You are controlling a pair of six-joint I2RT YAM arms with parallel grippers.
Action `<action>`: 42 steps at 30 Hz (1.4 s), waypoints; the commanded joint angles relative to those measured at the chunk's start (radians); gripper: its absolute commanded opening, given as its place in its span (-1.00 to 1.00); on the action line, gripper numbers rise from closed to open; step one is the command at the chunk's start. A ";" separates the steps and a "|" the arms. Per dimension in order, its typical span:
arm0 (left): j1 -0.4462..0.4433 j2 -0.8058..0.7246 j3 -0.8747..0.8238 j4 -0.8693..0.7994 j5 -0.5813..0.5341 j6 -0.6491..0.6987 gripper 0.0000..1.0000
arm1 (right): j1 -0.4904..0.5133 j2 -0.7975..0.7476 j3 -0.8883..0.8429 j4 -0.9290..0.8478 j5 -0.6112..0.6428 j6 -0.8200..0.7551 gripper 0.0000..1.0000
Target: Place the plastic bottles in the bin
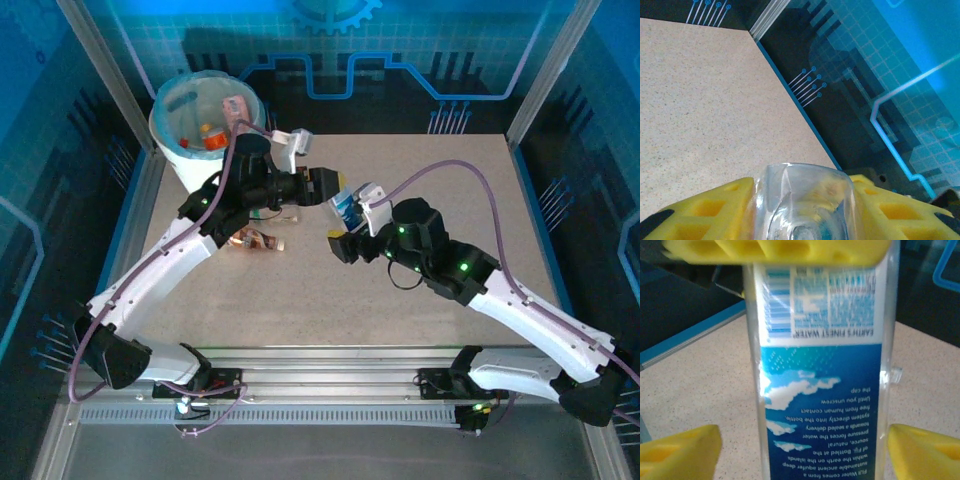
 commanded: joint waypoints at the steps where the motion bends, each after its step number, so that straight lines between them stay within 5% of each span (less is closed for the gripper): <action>1: 0.019 -0.044 0.015 0.034 -0.041 -0.003 -1.00 | 0.001 -0.003 0.038 0.025 -0.005 0.006 0.89; 13: 0.228 -0.051 0.160 0.013 -0.127 0.059 -1.00 | 0.001 -0.034 0.094 -0.042 0.112 0.053 1.00; 25: 0.460 0.097 0.492 -0.101 -0.450 0.368 -1.00 | -0.001 -0.004 0.148 -0.089 0.124 0.076 1.00; 32: 0.551 0.256 0.574 -0.182 -0.462 0.409 -1.00 | -0.001 0.086 0.224 -0.131 0.057 0.099 1.00; 42: 0.558 0.383 0.552 -0.237 -0.413 0.415 -1.00 | -0.001 0.134 0.268 -0.160 0.042 0.096 1.00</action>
